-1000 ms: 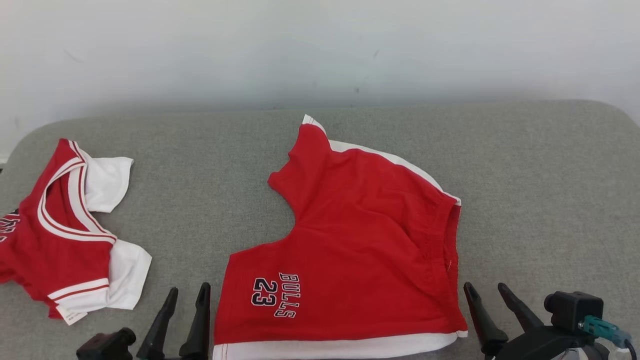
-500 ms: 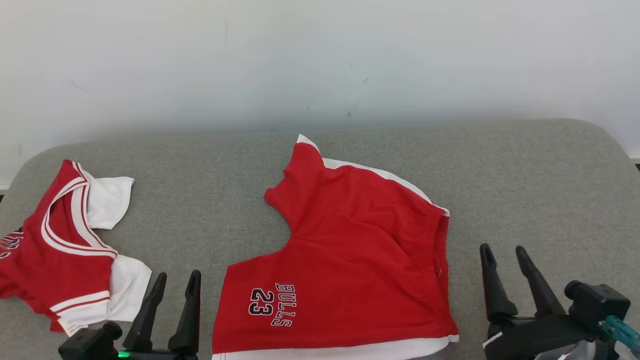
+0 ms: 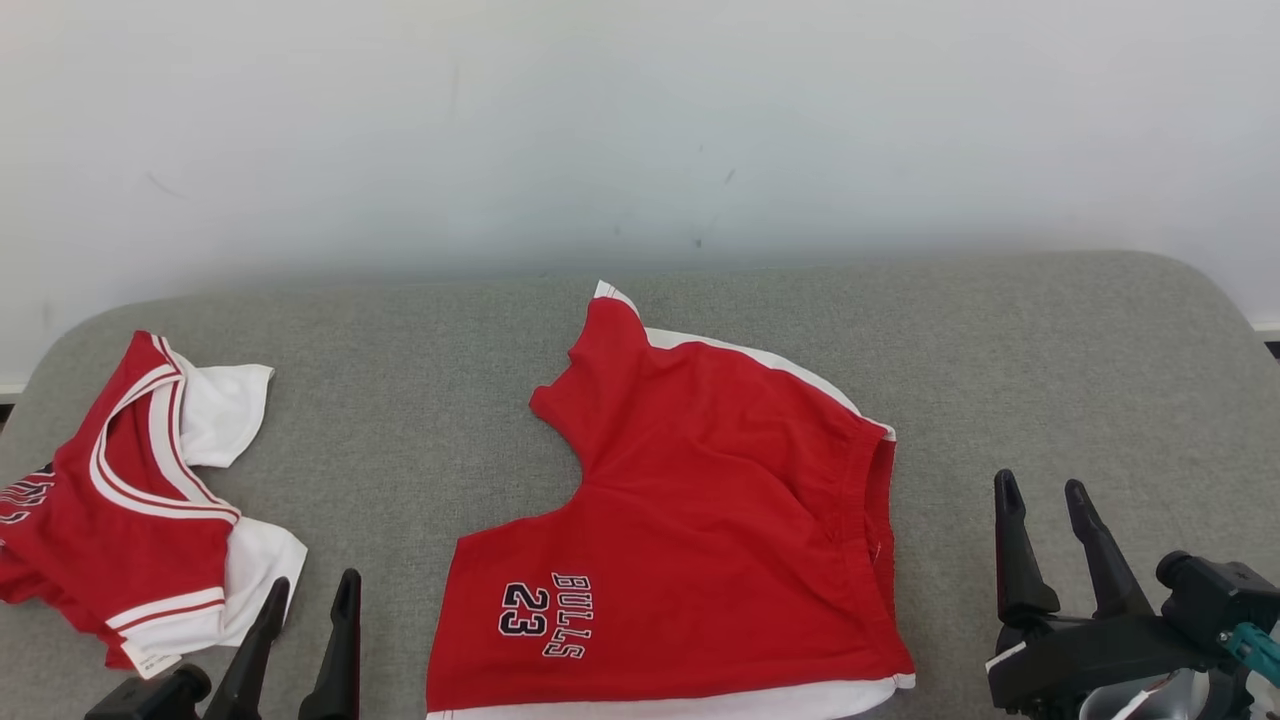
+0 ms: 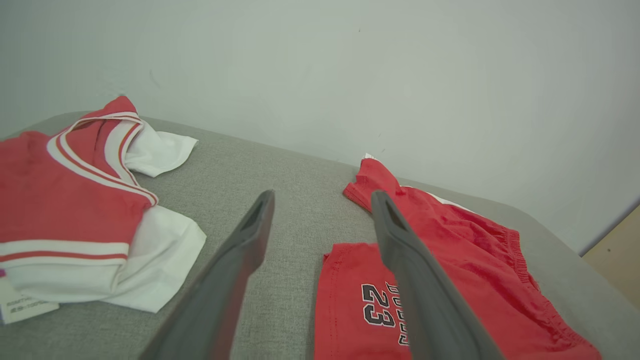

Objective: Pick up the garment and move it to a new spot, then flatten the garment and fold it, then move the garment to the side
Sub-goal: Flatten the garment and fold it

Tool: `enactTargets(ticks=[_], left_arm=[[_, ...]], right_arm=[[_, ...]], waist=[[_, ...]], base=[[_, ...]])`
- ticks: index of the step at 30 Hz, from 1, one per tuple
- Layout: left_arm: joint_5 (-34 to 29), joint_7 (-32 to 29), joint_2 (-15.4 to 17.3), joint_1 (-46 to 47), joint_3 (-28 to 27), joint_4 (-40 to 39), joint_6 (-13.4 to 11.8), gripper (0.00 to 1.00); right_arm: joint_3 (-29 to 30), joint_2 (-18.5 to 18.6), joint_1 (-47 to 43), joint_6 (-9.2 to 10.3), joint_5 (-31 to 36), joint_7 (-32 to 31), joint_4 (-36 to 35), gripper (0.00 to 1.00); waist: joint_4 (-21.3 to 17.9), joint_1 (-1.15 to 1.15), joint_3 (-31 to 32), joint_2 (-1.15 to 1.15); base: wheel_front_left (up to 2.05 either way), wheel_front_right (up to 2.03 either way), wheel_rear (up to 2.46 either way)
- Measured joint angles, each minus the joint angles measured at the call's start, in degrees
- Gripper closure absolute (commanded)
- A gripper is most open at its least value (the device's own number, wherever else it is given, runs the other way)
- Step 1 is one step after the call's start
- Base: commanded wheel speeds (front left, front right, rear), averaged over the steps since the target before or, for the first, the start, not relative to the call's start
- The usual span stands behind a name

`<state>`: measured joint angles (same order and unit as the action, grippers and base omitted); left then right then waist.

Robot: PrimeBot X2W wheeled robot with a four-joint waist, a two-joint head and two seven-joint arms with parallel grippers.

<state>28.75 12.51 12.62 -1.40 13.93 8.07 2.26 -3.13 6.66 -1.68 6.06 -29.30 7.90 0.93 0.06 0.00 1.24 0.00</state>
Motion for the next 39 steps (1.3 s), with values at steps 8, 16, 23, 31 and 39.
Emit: enactTargets(ticks=[8,16,23,31,39], left_arm=[[0.0,-1.9,0.0,-0.8,0.3,-0.9,-0.7,0.00],[0.0,-3.5,0.1,-1.0,1.0,-1.7,-0.9,0.00],[-0.2,-5.2,0.4,-1.8,1.8,-1.9,-1.3,0.00],[0.6,-12.7,0.8,-1.8,4.3,1.4,-1.2,0.00],[1.2,-20.5,1.0,-0.6,6.7,6.1,-0.7,0.00]], right_arm=[[-0.6,0.0,0.0,-0.20,0.0,0.2,0.9,0.00],[-1.2,0.1,0.0,-0.59,0.1,0.7,1.2,0.00],[-1.5,0.2,0.0,-1.04,0.1,0.8,1.6,0.00],[-2.1,0.4,0.3,-1.16,0.2,1.2,2.3,0.00],[-3.0,0.4,1.1,-1.54,0.9,1.2,2.7,0.00]], waist=[[0.3,0.00,0.1,0.00],[0.4,0.00,-0.3,0.00],[0.3,0.00,-0.7,0.00],[0.1,0.00,-0.7,0.00],[-0.2,0.00,-0.7,0.00]], base=[[0.00,0.00,0.00],[0.00,0.00,0.00],[0.00,0.00,0.00],[0.00,0.00,0.00],[0.00,0.00,0.00]])
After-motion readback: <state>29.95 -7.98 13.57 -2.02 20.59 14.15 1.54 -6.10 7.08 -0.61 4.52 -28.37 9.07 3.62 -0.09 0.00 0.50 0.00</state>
